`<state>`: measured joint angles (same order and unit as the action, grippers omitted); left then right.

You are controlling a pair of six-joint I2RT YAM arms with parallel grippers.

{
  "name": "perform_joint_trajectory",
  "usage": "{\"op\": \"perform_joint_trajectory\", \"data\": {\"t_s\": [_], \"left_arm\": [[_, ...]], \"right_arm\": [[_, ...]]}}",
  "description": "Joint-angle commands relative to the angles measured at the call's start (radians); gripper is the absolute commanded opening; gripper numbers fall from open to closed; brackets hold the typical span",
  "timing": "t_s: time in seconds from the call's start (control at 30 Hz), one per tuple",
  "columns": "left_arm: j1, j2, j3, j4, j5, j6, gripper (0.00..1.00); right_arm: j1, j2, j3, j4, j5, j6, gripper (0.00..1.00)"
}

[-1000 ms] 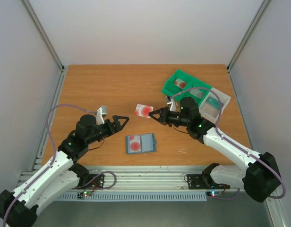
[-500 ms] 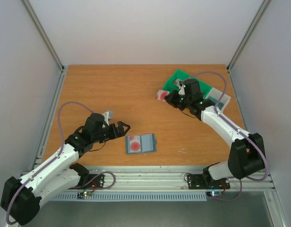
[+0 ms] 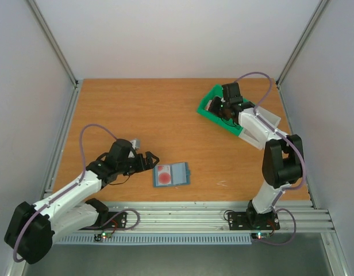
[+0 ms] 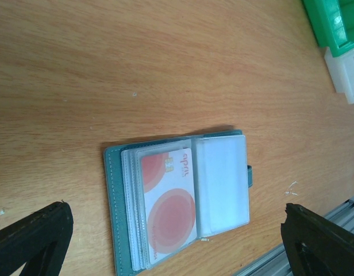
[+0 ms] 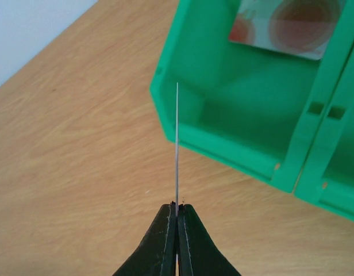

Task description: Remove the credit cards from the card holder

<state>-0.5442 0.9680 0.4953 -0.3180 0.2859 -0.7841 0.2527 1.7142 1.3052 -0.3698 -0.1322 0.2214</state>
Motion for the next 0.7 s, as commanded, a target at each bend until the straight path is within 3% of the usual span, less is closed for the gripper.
{"op": "perform_joint_trajectory", "data": {"t_s": [0.0, 0.47, 0.67], "left_arm": [[0.003, 0.015, -0.020, 0.081, 0.015, 0.003, 0.99], [0.003, 0.222, 0.006, 0.161, 0.079, 0.046, 0.99], [0.003, 0.281, 0.032, 0.176, 0.081, 0.053, 0.99]], "right_arm": [[-0.025, 0.048, 0.076, -0.046, 0.108, -0.058, 0.01], [-0.102, 0.216, 0.261, -0.091, 0.096, -0.030, 0.01], [-0.140, 0.329, 0.387, -0.129, 0.006, -0.026, 0.01]]}}
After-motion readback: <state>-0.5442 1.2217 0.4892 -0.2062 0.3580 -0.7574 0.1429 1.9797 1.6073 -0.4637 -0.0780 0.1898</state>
